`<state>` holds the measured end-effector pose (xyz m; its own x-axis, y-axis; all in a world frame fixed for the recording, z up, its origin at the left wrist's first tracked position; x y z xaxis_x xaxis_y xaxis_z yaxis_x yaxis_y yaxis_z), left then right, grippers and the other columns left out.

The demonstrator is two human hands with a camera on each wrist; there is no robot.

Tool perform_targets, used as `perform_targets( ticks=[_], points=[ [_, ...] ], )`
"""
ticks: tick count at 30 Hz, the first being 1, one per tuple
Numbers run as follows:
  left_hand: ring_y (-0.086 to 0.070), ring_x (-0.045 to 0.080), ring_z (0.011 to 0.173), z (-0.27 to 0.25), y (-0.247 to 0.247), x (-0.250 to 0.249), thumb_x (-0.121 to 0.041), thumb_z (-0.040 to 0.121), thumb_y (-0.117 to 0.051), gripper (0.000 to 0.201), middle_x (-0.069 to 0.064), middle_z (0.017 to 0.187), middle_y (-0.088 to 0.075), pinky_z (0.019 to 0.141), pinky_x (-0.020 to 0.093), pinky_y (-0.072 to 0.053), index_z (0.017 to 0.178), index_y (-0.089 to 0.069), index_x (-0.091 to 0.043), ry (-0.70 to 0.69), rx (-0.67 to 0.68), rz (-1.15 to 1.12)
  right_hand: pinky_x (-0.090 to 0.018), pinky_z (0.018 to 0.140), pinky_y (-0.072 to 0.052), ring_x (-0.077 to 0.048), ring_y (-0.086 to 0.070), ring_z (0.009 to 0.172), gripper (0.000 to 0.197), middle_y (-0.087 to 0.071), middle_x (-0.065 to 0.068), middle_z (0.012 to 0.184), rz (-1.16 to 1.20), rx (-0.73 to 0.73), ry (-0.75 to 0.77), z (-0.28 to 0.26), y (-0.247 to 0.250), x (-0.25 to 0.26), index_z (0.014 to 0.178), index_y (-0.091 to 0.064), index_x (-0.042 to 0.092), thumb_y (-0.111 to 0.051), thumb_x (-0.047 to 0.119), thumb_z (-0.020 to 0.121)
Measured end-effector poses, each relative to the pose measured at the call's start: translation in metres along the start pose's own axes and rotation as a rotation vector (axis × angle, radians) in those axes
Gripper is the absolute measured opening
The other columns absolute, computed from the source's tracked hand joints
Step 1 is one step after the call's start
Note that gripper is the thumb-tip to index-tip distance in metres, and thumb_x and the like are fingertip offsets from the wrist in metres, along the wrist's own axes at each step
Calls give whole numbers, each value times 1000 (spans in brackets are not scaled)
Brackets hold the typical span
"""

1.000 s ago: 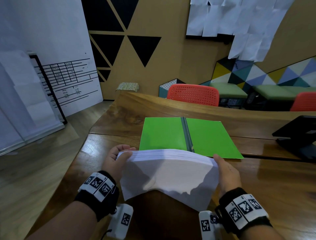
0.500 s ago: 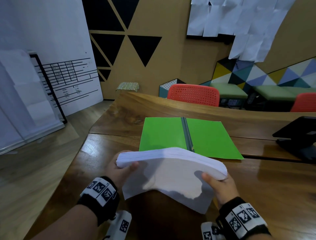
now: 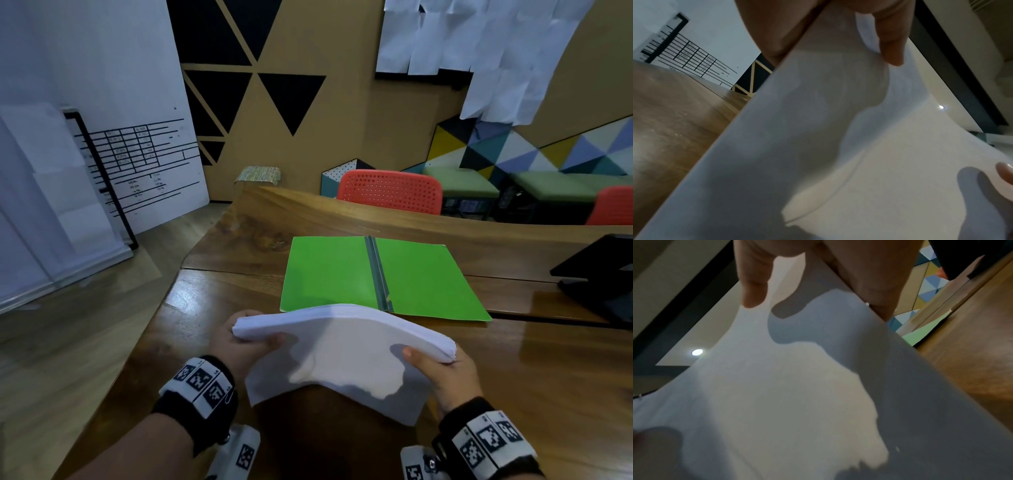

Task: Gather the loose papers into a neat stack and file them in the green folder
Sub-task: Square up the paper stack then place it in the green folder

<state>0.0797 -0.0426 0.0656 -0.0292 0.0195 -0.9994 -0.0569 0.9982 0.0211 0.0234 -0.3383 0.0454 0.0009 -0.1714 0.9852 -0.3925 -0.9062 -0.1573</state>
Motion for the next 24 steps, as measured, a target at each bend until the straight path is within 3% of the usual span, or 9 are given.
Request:
perform_targets(
  ticks=[6, 9, 13, 15, 17, 19, 21, 22, 24],
  points=[
    [-61, 6, 44, 6, 7, 0, 1, 49, -83, 28, -3, 45, -65, 43, 14, -49, 64, -61, -8, 113, 31, -43, -42, 78, -53, -30, -65, 74, 30, -74, -13, 76, 17, -18, -14, 4, 0, 7, 73, -65, 11, -83, -3, 52],
    [-62, 4, 46, 5, 12, -2, 0, 49, -83, 30, -5, 47, -66, 45, 15, -50, 68, -61, -8, 100, 31, -1, -39, 73, -55, -29, -68, 69, 59, -75, -14, 78, 47, 3, -21, 5, 2, 3, 70, -68, 11, -92, 25, 18],
    [-68, 15, 67, 3, 12, 3, -2, 52, -87, 34, -1, 66, -73, 63, 25, -57, 76, -66, -14, 177, 42, 133, -38, 80, -53, -30, -69, 84, 94, -77, -6, 81, 15, 35, -113, 7, 1, -15, 90, -70, 8, -92, 38, 4],
    [-65, 18, 68, 0, 9, -3, -4, 58, -85, 26, -2, 61, -72, 58, 22, -55, 73, -66, -14, 229, 42, 160, -38, 82, -52, -28, -69, 83, 89, -77, -4, 79, -12, 25, -130, 7, 0, -15, 93, -70, 6, -93, 35, 11],
    [-64, 5, 53, 1, 6, -8, -2, 64, -81, 22, -10, 44, -67, 41, 9, -46, 69, -63, -15, 225, 57, 172, -37, 82, -52, -27, -68, 82, 62, -75, -5, 80, -31, 18, -121, 6, -3, -8, 96, -69, 2, -91, 13, 39],
    [-62, -6, 45, -1, 4, -18, -1, 66, -79, 24, -4, 58, -73, 40, 5, -44, 73, -61, -15, 204, 36, 181, -35, 79, -54, -27, -66, 80, 35, -72, -11, 87, -58, 23, -84, 2, -8, 5, 89, -68, 5, -78, -8, 59],
    [-66, -9, 85, 2, 13, -27, -22, 55, -88, 57, 16, 116, -66, 73, 13, -55, 104, -60, -13, 140, -110, 346, -26, 70, -57, -26, -65, 76, 30, -72, -12, 87, -102, 19, -28, 0, -13, 18, 81, -67, 11, -75, -11, 62],
    [-55, 3, 117, 4, 17, -33, -44, 43, -89, 98, 15, 139, -47, 97, 27, -49, 126, -46, -15, 101, -189, 543, -23, 65, -56, -25, -65, 75, 29, -73, -6, 81, -131, 14, -3, -3, -18, 28, 78, -67, 13, -76, -9, 62],
    [-22, 22, 142, 0, 12, -58, -75, 22, -73, 142, 3, 154, -18, 117, 46, -21, 143, -16, -29, -57, -242, 783, -26, 65, -54, -24, -65, 73, 23, -73, 7, 65, -284, 31, 101, -10, -30, 54, 71, -69, 19, -79, 0, 64]
  ],
)
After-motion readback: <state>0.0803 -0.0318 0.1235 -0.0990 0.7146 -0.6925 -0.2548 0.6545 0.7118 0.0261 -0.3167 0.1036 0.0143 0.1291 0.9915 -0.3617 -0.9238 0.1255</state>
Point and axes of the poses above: each hand's wrist, its own z-axis towards the middle knuckle, its own y-axis out of the back of the hand, x = y × z, the point moved 3 cm from there along z, towards the middle knuckle
